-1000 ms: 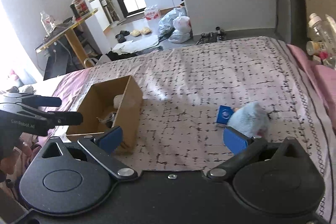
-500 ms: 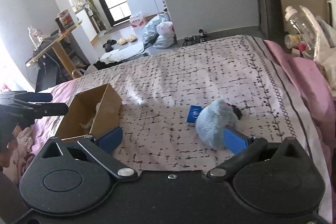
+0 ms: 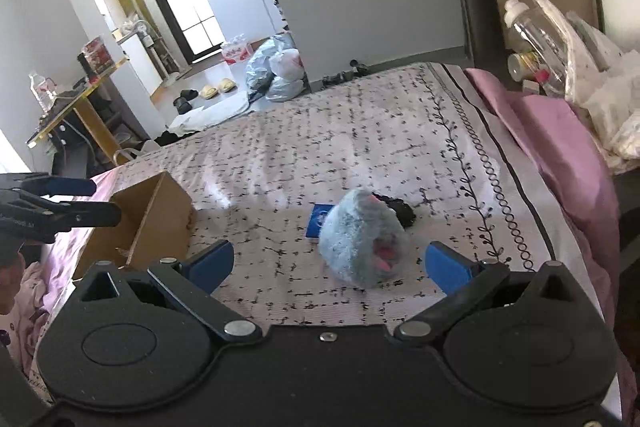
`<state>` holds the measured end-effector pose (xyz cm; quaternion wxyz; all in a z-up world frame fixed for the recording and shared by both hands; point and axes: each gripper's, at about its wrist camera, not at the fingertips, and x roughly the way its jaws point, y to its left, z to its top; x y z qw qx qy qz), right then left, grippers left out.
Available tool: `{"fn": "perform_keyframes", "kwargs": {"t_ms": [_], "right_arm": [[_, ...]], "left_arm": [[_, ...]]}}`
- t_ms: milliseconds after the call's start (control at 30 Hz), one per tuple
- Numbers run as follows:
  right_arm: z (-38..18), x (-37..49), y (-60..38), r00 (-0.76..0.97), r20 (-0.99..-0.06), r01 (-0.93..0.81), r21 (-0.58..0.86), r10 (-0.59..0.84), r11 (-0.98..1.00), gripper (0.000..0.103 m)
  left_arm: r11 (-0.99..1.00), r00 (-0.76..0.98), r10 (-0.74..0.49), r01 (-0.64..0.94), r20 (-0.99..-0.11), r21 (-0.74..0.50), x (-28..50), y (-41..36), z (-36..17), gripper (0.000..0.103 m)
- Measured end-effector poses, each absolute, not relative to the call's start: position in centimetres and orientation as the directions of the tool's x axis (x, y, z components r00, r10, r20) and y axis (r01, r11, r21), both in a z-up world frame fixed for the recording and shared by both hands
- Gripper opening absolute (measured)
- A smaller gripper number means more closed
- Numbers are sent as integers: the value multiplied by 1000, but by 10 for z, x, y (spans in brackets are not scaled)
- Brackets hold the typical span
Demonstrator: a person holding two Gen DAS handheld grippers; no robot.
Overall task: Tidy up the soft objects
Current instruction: 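Move both tools over the bed toward the grey fluffy plush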
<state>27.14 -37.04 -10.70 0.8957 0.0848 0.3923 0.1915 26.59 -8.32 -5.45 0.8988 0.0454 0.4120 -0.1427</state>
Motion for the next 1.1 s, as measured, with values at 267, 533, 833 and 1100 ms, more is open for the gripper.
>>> {"fn": "perform_keyframes", "kwargs": {"t_ms": [267,533,833,1100], "right_arm": [[-125,287,-381,616,-677,-241,326,404,914,99],[-151,308,-389,553,-730,-208,346,402,915,71],[-189,334,-385,509,-793,-153,300,335,942,69],[-216,353,-386,468,-813,-146,315,346,938,47]], "left_arm": [[913,567,-269,408,-779,-19,292,-110,-77,100],[883,522,-322,466,-790,-52,316,-132,-101,100],[879,486,-323,473,-812,-66,338,-146,-125,100],[876,443,-365,462,-818,-141,357,-154,-144,98]]}}
